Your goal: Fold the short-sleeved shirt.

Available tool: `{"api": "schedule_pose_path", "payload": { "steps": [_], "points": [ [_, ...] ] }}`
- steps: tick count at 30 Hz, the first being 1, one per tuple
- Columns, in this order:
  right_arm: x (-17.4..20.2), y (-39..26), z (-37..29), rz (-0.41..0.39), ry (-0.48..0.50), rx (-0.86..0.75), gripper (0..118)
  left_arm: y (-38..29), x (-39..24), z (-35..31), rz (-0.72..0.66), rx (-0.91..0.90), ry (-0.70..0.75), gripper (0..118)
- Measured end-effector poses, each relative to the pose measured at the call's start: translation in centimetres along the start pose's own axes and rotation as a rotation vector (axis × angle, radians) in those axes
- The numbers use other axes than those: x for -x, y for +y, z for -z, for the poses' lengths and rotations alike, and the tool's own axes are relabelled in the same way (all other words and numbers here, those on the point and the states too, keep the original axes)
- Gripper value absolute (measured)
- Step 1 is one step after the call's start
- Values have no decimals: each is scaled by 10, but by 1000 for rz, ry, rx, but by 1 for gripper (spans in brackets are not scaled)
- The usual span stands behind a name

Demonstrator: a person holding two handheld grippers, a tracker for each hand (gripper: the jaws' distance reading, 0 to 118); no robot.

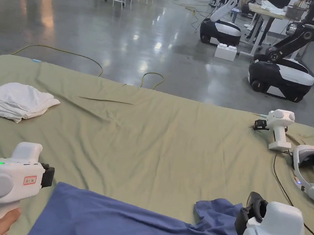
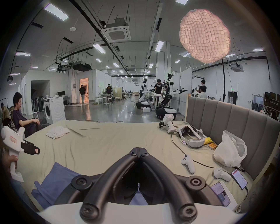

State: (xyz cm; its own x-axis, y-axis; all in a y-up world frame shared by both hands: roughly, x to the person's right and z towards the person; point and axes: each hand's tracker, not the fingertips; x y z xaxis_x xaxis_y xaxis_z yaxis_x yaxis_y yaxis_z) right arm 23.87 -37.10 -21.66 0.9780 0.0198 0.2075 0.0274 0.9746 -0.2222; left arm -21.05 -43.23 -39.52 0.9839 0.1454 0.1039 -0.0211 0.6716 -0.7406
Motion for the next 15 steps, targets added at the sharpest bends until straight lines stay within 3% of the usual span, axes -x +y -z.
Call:
{"api": "schedule_pose_path", "payload": {
  "steps": [4, 7, 10, 15],
  "points": [
    [-3, -7, 9, -15, -3, 41, 0, 17, 14, 52, -1, 127, 16, 6],
    [-7, -15, 17, -30, -14, 77, 0, 27, 23, 91, -33, 235, -4, 40],
    [-12, -23, 22, -44, -27, 109, 0, 30, 25, 122, -35, 294, 0, 57],
    [-23, -35, 30, -62, -53, 164, 0, 25, 19, 160, -4, 390, 45, 57]
  ]
}}
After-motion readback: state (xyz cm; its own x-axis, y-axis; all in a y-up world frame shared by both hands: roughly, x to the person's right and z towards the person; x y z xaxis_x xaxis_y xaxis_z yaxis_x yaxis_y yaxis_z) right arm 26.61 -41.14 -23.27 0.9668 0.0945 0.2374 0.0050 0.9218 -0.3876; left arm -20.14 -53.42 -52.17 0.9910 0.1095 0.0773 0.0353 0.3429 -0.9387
